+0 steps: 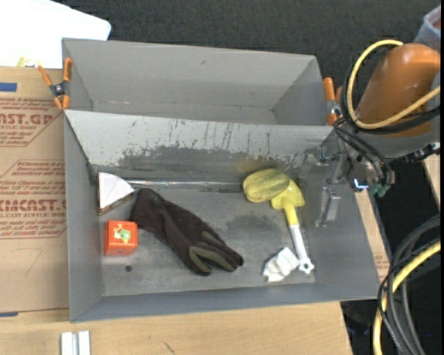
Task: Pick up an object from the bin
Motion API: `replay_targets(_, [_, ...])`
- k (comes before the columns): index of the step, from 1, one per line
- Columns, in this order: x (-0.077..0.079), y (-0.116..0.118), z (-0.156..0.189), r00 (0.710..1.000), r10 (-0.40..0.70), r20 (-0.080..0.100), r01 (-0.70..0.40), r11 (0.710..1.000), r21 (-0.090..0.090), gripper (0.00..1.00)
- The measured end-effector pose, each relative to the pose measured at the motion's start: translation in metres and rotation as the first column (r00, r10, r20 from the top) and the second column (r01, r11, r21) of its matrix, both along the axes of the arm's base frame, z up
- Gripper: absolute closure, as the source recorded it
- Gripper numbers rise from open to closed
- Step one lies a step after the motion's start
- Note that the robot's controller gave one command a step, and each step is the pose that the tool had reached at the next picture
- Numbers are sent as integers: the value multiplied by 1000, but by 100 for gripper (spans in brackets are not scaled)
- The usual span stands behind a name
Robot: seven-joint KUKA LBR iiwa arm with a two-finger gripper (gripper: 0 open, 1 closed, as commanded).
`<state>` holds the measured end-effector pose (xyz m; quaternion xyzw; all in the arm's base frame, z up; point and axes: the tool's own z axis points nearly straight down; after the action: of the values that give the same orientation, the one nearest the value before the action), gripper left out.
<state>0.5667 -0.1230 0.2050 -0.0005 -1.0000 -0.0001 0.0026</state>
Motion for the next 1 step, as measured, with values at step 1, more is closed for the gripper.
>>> replay_targets(1, [2,1,5,1000,2,8,-2,1000,-1,0])
